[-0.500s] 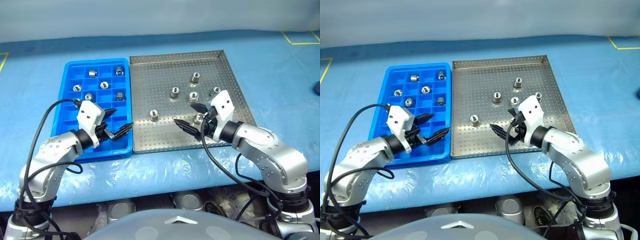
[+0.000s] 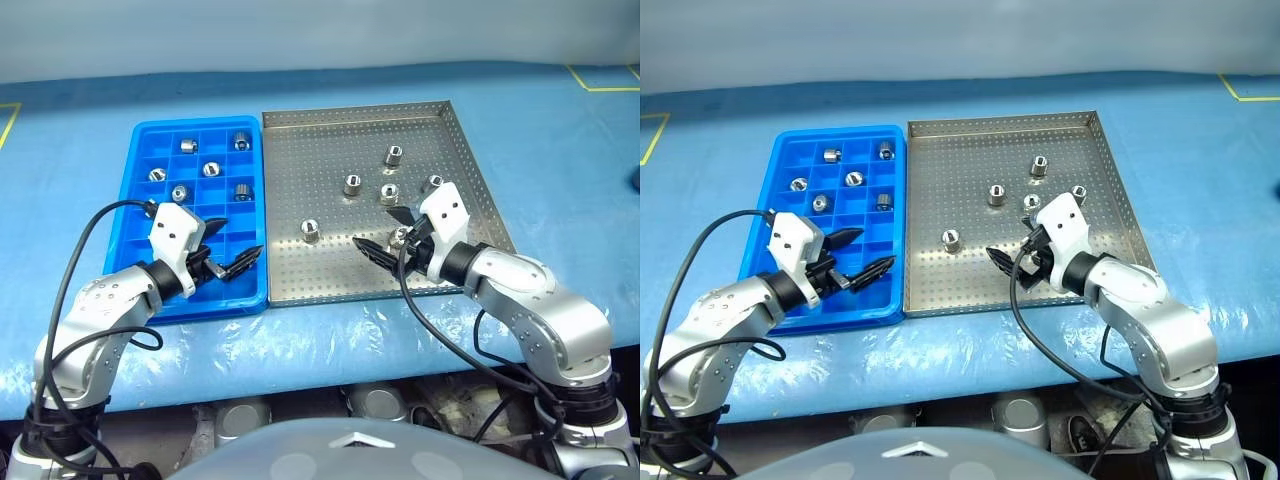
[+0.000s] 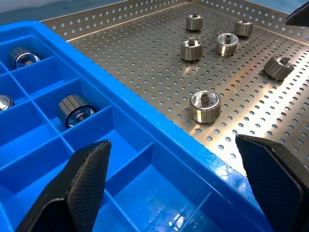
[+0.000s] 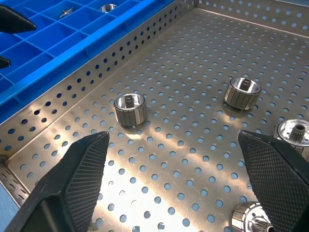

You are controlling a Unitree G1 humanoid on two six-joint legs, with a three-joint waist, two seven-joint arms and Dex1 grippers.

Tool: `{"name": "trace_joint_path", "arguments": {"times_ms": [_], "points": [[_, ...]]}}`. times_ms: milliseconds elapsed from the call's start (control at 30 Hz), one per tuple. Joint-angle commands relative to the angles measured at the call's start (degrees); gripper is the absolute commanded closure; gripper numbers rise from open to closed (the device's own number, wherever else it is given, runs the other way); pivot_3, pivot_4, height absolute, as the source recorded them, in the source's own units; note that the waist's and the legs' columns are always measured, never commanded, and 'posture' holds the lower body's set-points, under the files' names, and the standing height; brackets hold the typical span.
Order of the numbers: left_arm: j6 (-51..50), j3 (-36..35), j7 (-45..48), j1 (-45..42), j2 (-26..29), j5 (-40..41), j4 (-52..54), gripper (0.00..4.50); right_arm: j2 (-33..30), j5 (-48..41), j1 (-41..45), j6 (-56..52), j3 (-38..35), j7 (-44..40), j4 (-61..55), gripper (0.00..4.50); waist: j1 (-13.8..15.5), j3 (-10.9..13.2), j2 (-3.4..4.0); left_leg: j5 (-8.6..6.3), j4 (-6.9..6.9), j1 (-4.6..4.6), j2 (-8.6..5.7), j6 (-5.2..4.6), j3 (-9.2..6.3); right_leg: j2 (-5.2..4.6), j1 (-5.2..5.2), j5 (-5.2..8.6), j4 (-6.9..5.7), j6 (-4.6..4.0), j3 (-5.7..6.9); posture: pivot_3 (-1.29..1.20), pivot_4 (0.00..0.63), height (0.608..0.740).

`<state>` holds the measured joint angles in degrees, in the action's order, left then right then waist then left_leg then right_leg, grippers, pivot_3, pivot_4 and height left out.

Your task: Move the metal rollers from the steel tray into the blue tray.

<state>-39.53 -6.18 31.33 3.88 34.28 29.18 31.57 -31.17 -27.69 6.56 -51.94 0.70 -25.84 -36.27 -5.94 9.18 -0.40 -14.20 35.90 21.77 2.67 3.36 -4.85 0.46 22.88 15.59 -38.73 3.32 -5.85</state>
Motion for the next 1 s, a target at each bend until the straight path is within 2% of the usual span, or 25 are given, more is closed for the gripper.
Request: {"name": "trace_joint_path", "arguments": {"times_ms": [33,600,767,1000], "points": [[0.31,-0.89,0.31,-0.19,0.75,0.18,2.02,0.00,-0.19,0.27,-0.04,1.26,-0.39,0.10,-1.24,0.01,-0.03,0.00,0.00,0.00,0.00,0.00,0.00,0.00,0.00,0.00,0.00,0.00,0.00,0.00,0.00,-0.09,0.150,0.740],[0.60,-0.50,1.00,-1.39,1.24,0.28,1.66,0.00,0.05,0.80,-0.57,1.49,-0.28,0.23,-1.22,0.01,-0.10,0.00,0.00,0.00,0.01,0.00,0.00,0.00,0.00,0.00,0.00,0.00,0.00,0.00,0.00,-0.09,0.150,0.740],[1.01,2.96,5.51,-7.70,3.68,-0.21,-0.28,0.00,0.33,1.17,-0.30,1.56,0.36,0.41,-0.99,0.01,0.27,0.00,-0.01,0.00,0.04,0.00,0.00,0.00,0.00,0.01,0.00,-0.01,-0.01,0.01,0.01,-0.08,0.150,0.740],[2.34,14.76,16.20,-27.32,5.68,-5.04,-13.33,0.00,1.50,1.90,0.07,2.17,1.73,0.83,-0.30,0.01,0.61,0.01,-0.01,0.00,0.05,0.01,-0.02,0.00,0.00,0.02,-0.01,-0.01,0.00,0.02,0.01,-0.08,0.150,0.740]]}}
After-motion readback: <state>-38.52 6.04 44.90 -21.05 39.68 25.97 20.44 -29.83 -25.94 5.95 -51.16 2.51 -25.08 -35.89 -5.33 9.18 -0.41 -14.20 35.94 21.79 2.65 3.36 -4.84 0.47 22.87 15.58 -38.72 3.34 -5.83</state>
